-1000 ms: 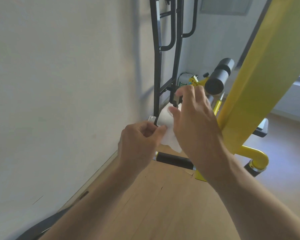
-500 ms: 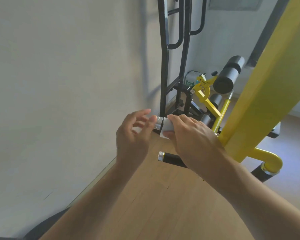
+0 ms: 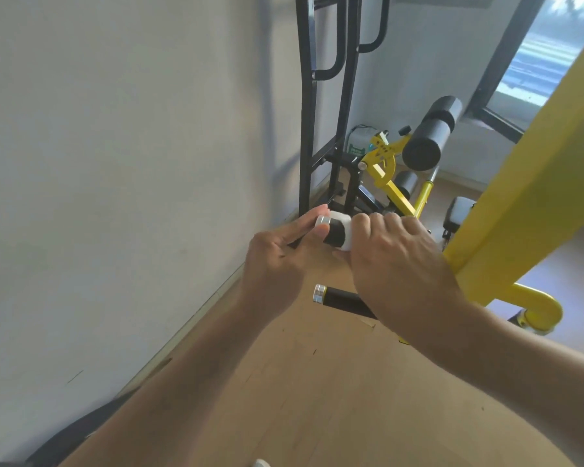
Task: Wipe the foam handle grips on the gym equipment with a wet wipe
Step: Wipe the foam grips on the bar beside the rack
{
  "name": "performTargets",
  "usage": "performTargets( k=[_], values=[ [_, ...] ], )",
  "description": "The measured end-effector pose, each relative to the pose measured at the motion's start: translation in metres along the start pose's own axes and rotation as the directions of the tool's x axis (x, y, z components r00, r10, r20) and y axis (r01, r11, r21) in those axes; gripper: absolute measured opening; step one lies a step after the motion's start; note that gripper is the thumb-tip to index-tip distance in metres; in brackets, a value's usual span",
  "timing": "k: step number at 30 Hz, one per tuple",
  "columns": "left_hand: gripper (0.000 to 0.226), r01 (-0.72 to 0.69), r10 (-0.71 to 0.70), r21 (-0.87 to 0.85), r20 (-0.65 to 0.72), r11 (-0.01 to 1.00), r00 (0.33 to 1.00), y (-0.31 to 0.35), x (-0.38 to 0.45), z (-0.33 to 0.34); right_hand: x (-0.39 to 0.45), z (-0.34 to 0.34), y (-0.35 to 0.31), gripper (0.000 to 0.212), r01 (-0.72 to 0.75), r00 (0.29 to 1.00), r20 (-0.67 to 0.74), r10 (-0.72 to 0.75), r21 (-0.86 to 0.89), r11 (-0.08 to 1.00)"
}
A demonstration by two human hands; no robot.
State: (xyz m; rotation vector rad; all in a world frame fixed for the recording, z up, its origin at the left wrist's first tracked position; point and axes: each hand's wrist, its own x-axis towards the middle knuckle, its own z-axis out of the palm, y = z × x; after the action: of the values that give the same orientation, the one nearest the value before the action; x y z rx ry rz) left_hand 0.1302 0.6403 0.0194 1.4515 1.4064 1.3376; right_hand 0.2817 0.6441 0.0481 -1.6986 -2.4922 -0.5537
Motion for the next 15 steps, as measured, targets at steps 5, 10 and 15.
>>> performTargets(
  k=[5, 10, 15],
  values=[
    [0.022, -0.061, 0.062, 0.065, -0.023, 0.996, 0.998, -0.001, 0.003, -0.003, -0.001, -0.006, 0.002, 0.02, 0.029, 0.998, 0.061, -0.03, 0.007, 1.0],
    [0.02, -0.03, 0.035, 0.09, -0.052, 0.995, 0.998, -0.001, 0.003, -0.003, -0.009, -0.019, 0.01, 0.02, -0.019, 0.978, 0.205, 0.043, -0.117, 0.993],
    [0.02, -0.06, 0.062, 0.156, -0.012, 0.986, 0.998, 0.0, 0.005, -0.004, 0.005, -0.008, -0.001, 0.047, 0.038, 0.984, 0.163, -0.071, 0.195, 0.98]
  ],
)
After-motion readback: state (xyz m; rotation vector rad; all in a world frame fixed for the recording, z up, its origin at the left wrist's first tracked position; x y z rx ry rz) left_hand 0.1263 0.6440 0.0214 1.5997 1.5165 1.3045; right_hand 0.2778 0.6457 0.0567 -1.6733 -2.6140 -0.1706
